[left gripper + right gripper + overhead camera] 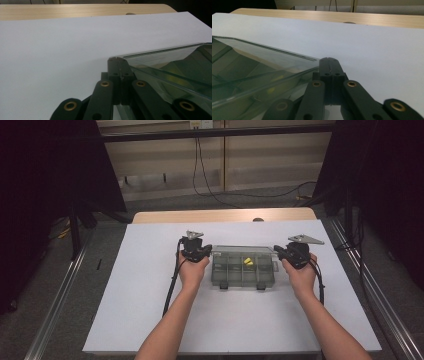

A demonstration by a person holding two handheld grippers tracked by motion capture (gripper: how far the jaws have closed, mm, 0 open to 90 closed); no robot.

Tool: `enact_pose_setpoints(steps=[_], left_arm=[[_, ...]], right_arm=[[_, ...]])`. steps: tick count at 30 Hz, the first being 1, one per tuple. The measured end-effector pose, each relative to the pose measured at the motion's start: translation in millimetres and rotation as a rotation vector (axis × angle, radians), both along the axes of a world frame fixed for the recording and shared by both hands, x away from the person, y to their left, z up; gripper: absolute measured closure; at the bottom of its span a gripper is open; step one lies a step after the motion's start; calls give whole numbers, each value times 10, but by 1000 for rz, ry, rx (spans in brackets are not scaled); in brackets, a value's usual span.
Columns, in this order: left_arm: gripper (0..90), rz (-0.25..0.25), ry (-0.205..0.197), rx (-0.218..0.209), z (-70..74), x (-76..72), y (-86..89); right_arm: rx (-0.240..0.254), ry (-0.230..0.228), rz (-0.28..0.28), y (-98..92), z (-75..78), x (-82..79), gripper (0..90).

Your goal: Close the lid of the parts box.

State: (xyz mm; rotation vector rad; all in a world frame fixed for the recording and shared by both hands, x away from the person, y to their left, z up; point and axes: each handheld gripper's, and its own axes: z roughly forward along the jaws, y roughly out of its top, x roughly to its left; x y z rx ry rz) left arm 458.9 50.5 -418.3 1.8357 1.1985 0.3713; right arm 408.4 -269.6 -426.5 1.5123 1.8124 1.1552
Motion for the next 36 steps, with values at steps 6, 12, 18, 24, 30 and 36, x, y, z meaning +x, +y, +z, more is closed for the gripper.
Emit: enact_pose_setpoints(steps=[6,12,18,24,30,36], left_arm=[[900,-3,-1,3,-3,-6,3],[900,-8,-4,8,-14,-15,6],[900,-9,-1,5,-25,-27,9],[900,-20,-3,6,-43,-39,22],[900,-28,0,5,-63,-51,31],[900,-41,3,16,-80,-64,38]], right_arm=[[3,0,5,-5,-9,-6,900],[2,-2,8,-7,-17,-14,900],[-4,-3,15,-4,-30,-31,900],[-8,-3,22,-10,-40,-40,900],[-9,-1,30,-13,-55,-53,900],[-5,1,36,-20,-82,-68,900]])
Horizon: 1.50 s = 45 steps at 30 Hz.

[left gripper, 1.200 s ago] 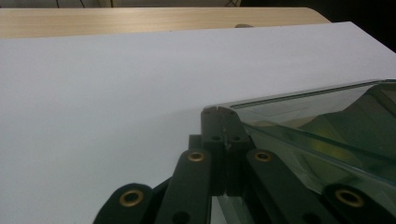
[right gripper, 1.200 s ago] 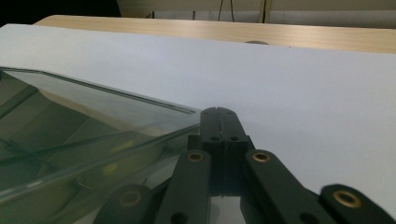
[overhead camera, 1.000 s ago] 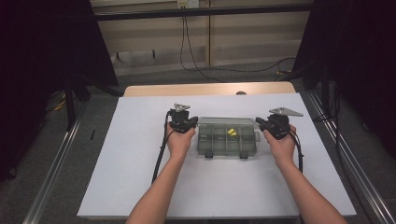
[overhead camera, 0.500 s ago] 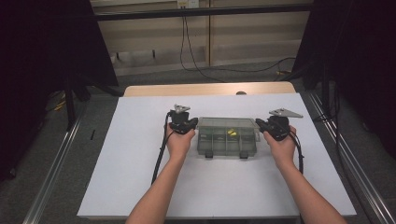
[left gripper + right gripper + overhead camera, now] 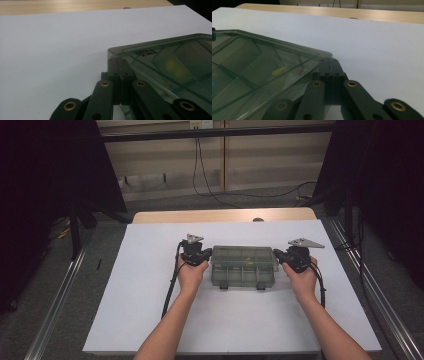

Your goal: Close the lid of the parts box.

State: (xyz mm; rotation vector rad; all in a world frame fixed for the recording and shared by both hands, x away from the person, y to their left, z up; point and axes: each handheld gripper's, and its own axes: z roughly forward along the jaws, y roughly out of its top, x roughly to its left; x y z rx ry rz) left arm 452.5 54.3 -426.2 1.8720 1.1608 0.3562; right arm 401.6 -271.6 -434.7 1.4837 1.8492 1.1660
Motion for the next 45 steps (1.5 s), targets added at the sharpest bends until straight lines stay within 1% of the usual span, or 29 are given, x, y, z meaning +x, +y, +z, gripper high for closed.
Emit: enact_pose_setpoints(steps=[1,2,4,5,7,8,11,13,14,17,20,21,22,23,25,26,27,28,30,31,32,34,36,37,39,42,43,44,45], left_arm=[[900,3,1,-7,-4,-2,-2],[900,-1,-1,-2,-6,-6,3],[900,1,-5,-7,-8,-17,-2],[900,-11,-6,8,-2,-20,11],[896,-10,-10,3,4,-27,13],[895,-10,-11,6,9,-29,18],[897,-14,-11,6,27,-39,28],[898,-17,-20,12,42,-46,34],[898,-17,-18,4,50,-54,32],[898,-22,-25,15,72,-75,54],[900,-29,-26,8,89,-108,80],[900,-38,-24,15,99,-118,94],[900,-38,-28,11,109,-132,97],[900,-43,-36,19,121,-144,104],[900,-51,-41,16,145,-168,110],[900,-59,-38,15,158,-180,119],[900,-68,-40,13,170,-190,126],[900,-73,-44,15,182,-203,130],[900,-88,-46,16,193,-230,131],[900,-89,-48,1,194,-253,123],[900,-100,-46,1,194,-268,124],[900,-113,-48,5,192,-297,128],[900,-126,-47,-2,184,-336,116],[900,-135,-51,7,179,-347,116],[900,-165,-45,9,150,-389,104],[900,-175,-31,7,85,-427,107],[900,-176,-29,13,42,-434,117],[900,-173,-27,5,17,-441,120],[900,-170,-30,-5,-7,-456,129]], right_arm=[[0,2,1,0,-4,-5,900],[-3,2,2,1,-6,-8,900],[-22,-3,4,8,-6,-18,900],[-29,-7,5,11,-5,-22,898],[-59,-11,13,20,2,-34,894],[-64,-12,16,26,9,-46,895],[-55,-20,19,26,39,-76,894],[-71,-27,24,30,60,-101,895],[-73,-27,31,33,67,-108,896],[-71,-25,42,43,95,-142,899],[-77,-31,54,45,119,-173,899],[-75,-30,59,46,124,-187,900],[-71,-31,63,45,129,-200,900],[-64,-30,66,43,135,-216,900],[-52,-32,66,37,154,-251,899],[-58,-34,69,38,167,-269,899],[-54,-40,77,33,181,-284,900],[-42,-39,83,32,197,-303,900],[-35,-38,98,39,225,-339,900],[-30,-35,106,46,231,-355,900],[-29,-34,110,58,238,-385,900],[-20,-30,122,72,229,-424,900],[-13,-31,127,83,214,-466,900],[-7,-29,134,89,205,-486,900],[7,-29,140,105,194,-526,900],[-13,-28,156,138,157,-589,900],[-20,-19,162,146,130,-603,900],[-31,-7,164,154,92,-617,900],[-32,-8,165,156,69,-626,900]])
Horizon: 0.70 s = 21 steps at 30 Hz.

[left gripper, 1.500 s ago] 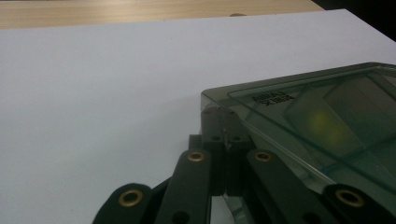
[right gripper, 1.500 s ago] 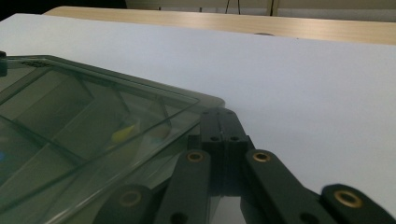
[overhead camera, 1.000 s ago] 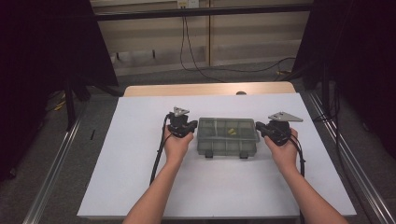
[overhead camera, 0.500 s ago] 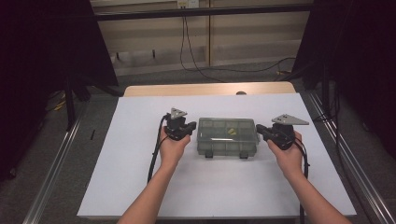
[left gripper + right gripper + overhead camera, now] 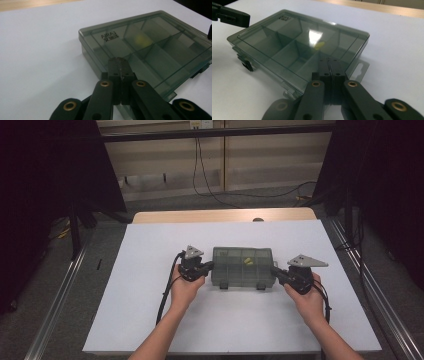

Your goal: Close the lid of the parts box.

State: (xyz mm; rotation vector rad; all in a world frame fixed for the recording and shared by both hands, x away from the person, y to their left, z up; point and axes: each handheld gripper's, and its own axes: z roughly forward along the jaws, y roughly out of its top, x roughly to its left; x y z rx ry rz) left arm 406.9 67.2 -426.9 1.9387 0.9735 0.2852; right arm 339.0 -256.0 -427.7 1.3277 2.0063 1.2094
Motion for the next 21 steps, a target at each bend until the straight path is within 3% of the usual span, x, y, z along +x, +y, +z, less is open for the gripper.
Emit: enact_pose_setpoints(steps=[3,6,13,17,18,20,21], left_arm=[[900,-16,-12,18,4,-44,-5],[900,-24,-22,27,7,-74,-23],[900,-38,-43,9,-13,-132,-10],[764,-49,-96,-29,1,-210,128],[688,-51,-106,-34,11,-228,161],[645,-65,-133,-59,50,-302,276],[579,-64,-147,-61,66,-331,316]], right_arm=[[-24,-11,4,6,-46,-50,900],[-15,-22,-2,-1,-66,-82,900],[-1,-32,6,-17,-76,-122,876],[34,-87,8,-79,-116,-241,770],[52,-101,5,-103,-120,-280,710],[53,-115,-12,-146,-115,-356,634],[71,-125,-21,-179,-112,-408,586]])
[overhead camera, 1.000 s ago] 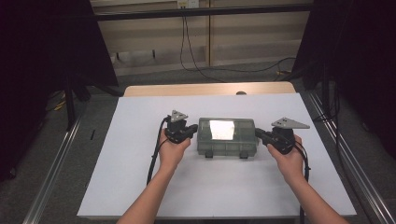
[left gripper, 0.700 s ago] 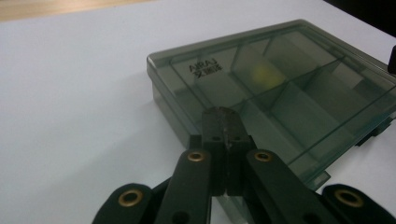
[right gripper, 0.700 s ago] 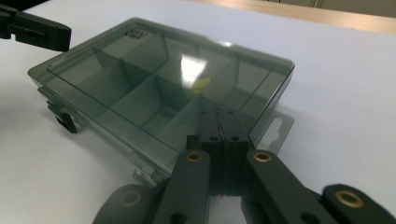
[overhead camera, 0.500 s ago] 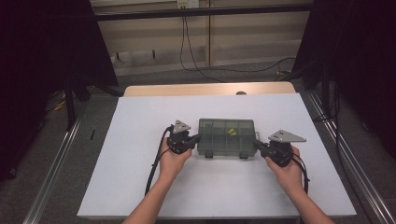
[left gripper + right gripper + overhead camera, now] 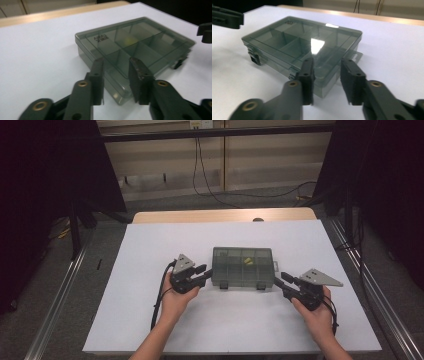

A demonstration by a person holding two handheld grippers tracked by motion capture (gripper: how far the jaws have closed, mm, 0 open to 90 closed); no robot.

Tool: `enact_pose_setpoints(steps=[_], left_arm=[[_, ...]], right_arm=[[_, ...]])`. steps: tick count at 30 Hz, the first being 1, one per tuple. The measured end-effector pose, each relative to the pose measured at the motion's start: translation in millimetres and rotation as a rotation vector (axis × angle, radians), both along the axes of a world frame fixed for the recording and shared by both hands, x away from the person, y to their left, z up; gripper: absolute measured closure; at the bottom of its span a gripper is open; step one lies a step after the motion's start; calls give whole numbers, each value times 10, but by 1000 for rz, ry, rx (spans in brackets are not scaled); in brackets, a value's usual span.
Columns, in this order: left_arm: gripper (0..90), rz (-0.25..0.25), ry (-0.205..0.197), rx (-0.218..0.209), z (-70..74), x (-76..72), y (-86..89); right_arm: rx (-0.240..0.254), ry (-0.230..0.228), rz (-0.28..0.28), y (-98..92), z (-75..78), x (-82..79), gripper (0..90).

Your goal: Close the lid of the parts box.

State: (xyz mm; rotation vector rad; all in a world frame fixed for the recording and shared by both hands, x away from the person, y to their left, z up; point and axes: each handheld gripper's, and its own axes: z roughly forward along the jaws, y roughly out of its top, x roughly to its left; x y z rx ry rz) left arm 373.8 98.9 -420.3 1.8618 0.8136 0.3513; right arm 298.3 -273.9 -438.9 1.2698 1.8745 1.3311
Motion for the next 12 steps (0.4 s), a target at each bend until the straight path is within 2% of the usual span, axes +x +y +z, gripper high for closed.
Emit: enact_pose_setpoints(steps=[1,3,6,9,12], left_arm=[[512,-1,-17,-11,25,-55,69],[443,4,-42,-24,51,-147,196],[280,39,-70,-42,42,-277,422],[188,73,-99,-47,-9,-390,649],[129,88,-101,-64,-46,-476,826]], right_arm=[[5,-1,-4,-16,4,-28,522],[5,-13,-3,-58,15,-114,439],[21,-22,1,-98,31,-235,312],[21,-30,-2,-124,25,-355,210],[30,-46,-11,-149,2,-430,146]])
